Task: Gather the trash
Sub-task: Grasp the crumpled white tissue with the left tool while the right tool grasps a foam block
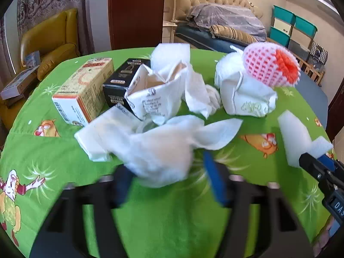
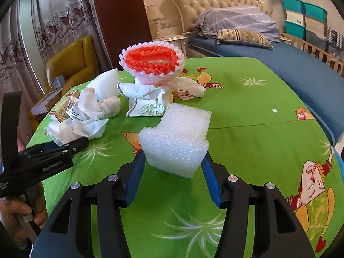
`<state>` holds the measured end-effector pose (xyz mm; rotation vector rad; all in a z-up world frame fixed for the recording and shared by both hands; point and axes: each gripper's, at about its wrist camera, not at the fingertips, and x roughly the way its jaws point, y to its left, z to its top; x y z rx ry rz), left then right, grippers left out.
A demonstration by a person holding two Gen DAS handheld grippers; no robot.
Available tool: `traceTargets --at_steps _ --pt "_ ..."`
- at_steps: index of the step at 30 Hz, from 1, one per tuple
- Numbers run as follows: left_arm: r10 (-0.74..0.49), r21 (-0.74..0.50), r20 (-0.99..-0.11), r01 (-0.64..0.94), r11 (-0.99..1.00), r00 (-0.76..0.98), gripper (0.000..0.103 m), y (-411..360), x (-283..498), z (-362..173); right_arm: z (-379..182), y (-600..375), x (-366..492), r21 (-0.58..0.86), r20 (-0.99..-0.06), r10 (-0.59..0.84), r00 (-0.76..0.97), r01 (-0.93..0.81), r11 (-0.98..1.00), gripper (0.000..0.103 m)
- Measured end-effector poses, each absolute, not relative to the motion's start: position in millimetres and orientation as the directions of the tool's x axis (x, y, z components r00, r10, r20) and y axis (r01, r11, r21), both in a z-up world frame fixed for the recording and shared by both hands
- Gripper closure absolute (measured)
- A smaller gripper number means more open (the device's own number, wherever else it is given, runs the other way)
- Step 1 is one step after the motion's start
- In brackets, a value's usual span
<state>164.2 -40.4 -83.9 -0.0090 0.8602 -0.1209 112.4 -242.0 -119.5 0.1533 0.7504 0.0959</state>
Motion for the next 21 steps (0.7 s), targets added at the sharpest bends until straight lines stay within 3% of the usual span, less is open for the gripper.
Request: traceTargets --at_steps 7,8,10,15,17,18,19,20,21 --pt "-0.168 -0.088 -0.702 0.15 0.985 0.692 0.062 -41 133 -73 -120 -242 104 0.162 -0.671 0.127 0.73 -0.022 0.986 0.052" --pt "-0.176 -0.094 -0.697 0.154 0.984 0.695 0.062 -41 129 -73 -119 -242 103 0.163 -0.667 0.129 0.734 -0.026 0.986 0.056" --pt "-0.194 -0.113 -0.683 0.16 0.981 0.704 0.062 -38 120 -70 -118 -241 101 0.155 -0.664 0.134 0.736 -0.04 0.987 0.082" --pt "-0.209 -0.146 -0.669 0.149 0.978 0.713 0.062 -29 110 -65 -117 -238 97 0.123 -0.668 0.116 0.735 -0.045 0.991 0.086" --pt "-0.204 -0.151 -0.665 0.138 0.979 0.718 0.062 -26 109 -65 -115 -233 94 0.096 -0.671 0.094 0.735 -0.039 0.995 0.08" --pt "-0.206 -0.159 -0.664 0.134 0.978 0.719 0.062 -24 109 -65 -114 -230 93 0.094 -0.673 0.087 0.734 -0.031 0.995 0.062" --pt "-0.21 -0.168 -0.663 0.131 0.977 0.719 0.062 -23 108 -64 -113 -228 93 0.098 -0.667 0.089 0.74 -0.031 0.995 0.032" --pt "-0.214 -0.173 -0.661 0.131 0.976 0.72 0.062 -22 108 -63 -111 -224 92 0.086 -0.65 0.078 0.756 -0.029 0.996 0.023" --pt "-0.217 -0.175 -0.657 0.134 0.975 0.722 0.062 -22 106 -62 -111 -220 93 0.063 -0.645 0.061 0.761 -0.026 0.998 0.021"
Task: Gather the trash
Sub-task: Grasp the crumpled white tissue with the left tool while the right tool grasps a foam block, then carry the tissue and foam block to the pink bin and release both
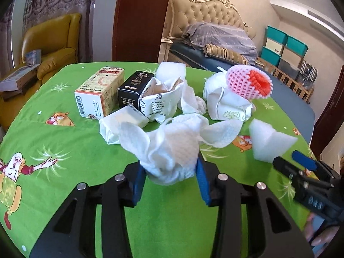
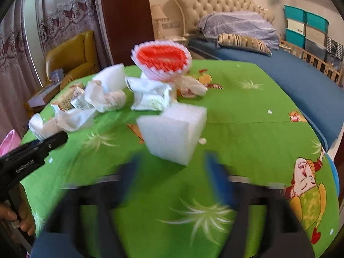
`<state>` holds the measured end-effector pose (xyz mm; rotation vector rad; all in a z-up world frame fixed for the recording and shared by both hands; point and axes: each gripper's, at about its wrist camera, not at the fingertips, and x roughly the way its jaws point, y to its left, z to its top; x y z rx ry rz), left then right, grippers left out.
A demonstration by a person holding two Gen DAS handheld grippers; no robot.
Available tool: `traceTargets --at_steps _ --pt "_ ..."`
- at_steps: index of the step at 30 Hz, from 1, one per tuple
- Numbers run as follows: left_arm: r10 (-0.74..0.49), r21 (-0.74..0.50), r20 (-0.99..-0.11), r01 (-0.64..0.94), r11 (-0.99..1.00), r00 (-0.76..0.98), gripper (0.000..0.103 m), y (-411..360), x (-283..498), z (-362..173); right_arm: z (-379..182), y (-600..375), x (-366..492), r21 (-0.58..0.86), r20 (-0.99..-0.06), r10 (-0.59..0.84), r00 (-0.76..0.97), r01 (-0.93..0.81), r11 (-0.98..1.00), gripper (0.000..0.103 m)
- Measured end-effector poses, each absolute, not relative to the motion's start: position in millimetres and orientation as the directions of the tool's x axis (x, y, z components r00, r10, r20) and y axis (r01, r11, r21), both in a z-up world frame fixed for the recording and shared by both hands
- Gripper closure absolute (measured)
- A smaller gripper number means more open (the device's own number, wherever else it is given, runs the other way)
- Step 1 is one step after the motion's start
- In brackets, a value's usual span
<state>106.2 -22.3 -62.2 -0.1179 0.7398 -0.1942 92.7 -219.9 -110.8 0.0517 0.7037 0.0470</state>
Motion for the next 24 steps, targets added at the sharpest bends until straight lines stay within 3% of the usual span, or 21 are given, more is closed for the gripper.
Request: traceTargets --at_steps 6,8,10,15,24 --pt "-0.22 -0.154 -0.648 0.157 0.976 0.73 0.062 -26 98 -62 -118 -207 121 -0.022 -0.688 -0.054 0.723 0.054 0.998 0.028" --pt "-0.218 -0.147 -0.646 0.16 0.976 0.732 0.062 -26 97 -63 -123 -210 131 -0.005 -0.716 -0.052 0.696 0.069 0.998 0.035" --pt "-0.219 -0.152 -0.644 0.158 0.976 0.733 0.062 -23 96 -63 -125 -214 134 0.028 -0.725 -0.019 0.689 0.057 0.998 0.049" --pt "-0.215 -0.165 -0.638 0.142 0.976 0.739 0.062 -16 95 -63 -111 -216 109 0.056 -0.643 0.034 0.765 0.003 0.998 0.051" --pt "-0.188 -0.152 -0.625 0.118 0.981 0.757 0.062 -9 85 -60 -100 -194 83 0.079 -0.589 0.153 0.794 -0.131 0.988 0.051"
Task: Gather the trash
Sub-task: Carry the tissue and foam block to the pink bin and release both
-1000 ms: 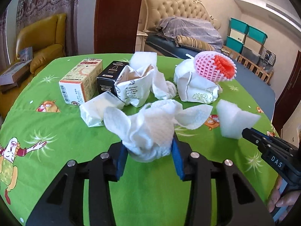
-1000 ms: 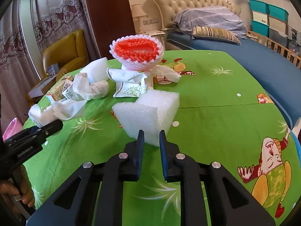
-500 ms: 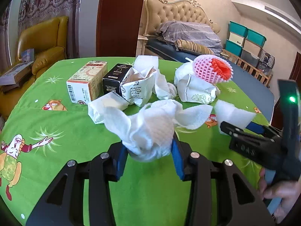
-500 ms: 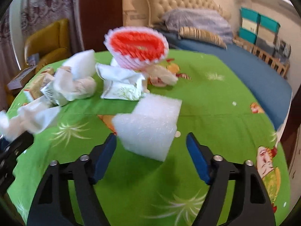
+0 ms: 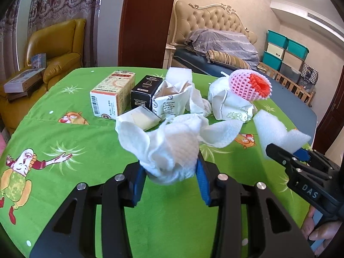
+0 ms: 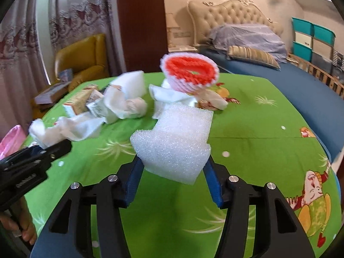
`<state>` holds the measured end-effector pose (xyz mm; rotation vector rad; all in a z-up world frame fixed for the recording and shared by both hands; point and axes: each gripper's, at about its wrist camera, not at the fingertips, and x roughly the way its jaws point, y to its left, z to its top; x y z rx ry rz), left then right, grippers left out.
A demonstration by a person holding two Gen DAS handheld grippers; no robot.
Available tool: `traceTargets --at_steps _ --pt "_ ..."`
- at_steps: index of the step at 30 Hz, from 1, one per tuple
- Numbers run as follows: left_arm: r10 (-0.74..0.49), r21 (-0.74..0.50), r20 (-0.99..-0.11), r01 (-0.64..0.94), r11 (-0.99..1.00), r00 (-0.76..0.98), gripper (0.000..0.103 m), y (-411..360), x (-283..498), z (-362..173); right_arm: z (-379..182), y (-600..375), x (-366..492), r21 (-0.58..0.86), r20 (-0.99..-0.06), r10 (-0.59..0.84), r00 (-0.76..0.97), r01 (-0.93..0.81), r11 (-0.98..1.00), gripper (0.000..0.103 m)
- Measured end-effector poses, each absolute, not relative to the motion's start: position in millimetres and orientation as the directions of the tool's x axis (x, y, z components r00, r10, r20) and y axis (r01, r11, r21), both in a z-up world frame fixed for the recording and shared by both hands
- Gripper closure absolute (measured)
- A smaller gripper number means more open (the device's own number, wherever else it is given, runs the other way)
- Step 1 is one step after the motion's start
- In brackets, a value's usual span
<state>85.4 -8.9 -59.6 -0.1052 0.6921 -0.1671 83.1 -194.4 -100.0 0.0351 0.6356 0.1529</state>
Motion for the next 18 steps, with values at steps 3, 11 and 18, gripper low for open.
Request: traceTargets --at_steps 3,11,18 --pt "-0.181 -0.151 -0.61 0.111 0.982 0.771 0.062 -4 81 -55 -92 -184 74 0.081 -0.564 0.189 0.804 -0.173 0.981 0.051" --pt "-0.142 -0.123 -0.53 0.09 0.988 0.836 0.062 14 54 -35 -79 -165 59 0.092 -0.509 0.262 0.82 -0.251 0.964 0.05" --pt "-0.125 -0.112 -0.474 0.081 0.99 0.871 0.062 33 34 -26 -70 -146 45 0.078 -0.463 0.329 0.823 -0.332 0.94 0.05"
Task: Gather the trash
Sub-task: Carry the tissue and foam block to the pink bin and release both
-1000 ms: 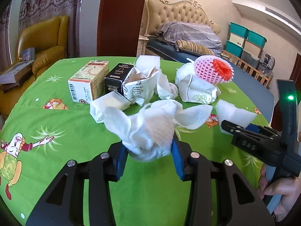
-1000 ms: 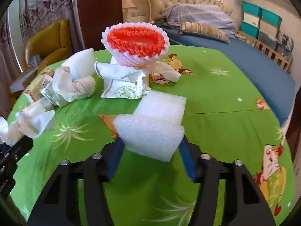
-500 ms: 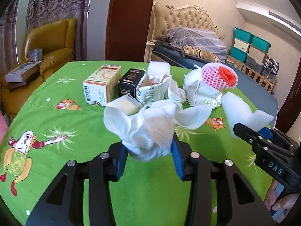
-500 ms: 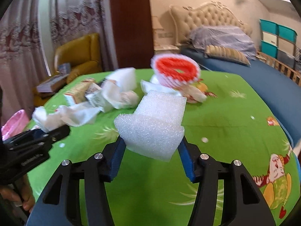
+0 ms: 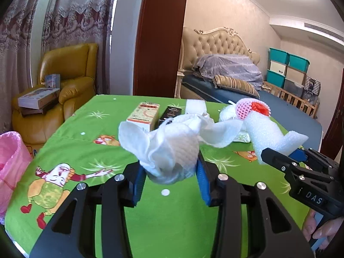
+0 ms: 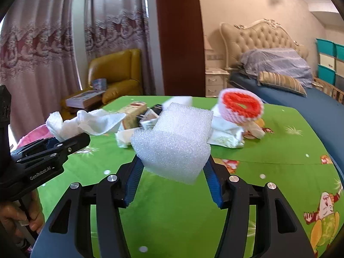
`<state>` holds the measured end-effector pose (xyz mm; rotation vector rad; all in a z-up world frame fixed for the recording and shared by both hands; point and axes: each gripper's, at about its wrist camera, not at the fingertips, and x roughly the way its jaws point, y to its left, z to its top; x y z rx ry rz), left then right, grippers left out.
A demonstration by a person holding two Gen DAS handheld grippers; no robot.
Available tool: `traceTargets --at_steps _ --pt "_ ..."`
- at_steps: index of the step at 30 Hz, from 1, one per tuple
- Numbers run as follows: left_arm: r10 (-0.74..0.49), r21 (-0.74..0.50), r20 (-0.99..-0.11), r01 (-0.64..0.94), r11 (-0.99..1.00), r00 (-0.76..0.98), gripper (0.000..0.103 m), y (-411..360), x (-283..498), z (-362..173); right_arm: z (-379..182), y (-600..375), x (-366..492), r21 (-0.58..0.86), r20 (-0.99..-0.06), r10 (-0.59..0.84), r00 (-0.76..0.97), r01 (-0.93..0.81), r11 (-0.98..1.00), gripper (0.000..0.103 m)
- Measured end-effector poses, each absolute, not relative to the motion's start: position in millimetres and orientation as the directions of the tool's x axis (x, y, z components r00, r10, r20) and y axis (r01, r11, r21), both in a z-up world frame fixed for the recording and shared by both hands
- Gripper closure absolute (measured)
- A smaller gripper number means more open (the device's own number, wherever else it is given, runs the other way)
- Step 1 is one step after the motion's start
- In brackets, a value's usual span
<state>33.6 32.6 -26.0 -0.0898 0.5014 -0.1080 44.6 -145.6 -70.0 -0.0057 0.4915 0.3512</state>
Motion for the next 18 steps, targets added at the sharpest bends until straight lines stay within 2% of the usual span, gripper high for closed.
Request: traceTargets --at_steps 18 --pt "0.024 -0.098 -0.409 -0.07 0.993 0.912 0.061 110 -14 -12 -57 -76 31 -0.008 -0.437 0.437 0.786 -0.489 0.872 0.05"
